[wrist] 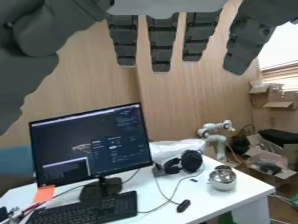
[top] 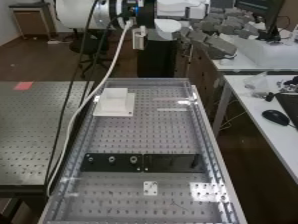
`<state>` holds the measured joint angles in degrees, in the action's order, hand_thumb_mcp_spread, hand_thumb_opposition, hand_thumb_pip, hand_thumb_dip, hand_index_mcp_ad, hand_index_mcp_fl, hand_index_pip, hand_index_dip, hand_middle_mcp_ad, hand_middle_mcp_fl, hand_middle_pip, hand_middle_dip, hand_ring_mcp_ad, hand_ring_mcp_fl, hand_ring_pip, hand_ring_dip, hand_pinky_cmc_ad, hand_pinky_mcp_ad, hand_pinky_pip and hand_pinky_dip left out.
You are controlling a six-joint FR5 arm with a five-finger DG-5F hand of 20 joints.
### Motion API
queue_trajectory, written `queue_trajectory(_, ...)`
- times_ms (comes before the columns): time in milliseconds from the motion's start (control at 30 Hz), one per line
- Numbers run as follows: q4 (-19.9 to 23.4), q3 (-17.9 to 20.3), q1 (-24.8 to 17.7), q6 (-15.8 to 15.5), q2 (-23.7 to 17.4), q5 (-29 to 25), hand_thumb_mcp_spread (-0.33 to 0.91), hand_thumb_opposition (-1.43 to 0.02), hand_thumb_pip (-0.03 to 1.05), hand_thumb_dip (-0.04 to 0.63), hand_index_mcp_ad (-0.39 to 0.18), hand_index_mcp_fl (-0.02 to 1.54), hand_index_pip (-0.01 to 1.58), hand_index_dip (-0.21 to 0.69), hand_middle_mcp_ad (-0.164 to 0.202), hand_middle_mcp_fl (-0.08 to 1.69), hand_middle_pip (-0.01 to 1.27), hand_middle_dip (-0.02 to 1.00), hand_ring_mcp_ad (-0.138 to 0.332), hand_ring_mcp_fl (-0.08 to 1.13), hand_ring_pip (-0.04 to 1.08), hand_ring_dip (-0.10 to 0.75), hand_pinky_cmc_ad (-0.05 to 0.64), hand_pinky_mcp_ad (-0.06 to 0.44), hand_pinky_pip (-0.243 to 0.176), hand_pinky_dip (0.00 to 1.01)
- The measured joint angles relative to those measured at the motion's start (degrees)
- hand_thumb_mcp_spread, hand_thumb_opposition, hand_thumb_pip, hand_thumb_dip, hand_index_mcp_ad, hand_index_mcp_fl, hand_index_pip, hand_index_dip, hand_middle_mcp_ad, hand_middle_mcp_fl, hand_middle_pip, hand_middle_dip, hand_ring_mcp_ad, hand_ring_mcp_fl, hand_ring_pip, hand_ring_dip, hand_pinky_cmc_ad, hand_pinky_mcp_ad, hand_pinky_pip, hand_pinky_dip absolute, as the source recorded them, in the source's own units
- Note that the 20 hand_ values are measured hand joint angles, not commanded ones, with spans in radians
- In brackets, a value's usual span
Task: Grab the chopstick and place it in the clear container
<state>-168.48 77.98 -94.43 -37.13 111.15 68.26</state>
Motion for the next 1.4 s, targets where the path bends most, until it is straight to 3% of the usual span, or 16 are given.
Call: queue_trajectory(1400, 0.1, -0.3, -0.4, 0.5, 0.2, 0.2, 0.17, -0.59, 0.38, -0.009, -0.087, 0.11, 0.05, 0.216, 0.070, 0.08, 0.14, 0.25, 0.126, -0.01, 0.08, 0.101, 0.464, 0.328, -0.140, 0.16)
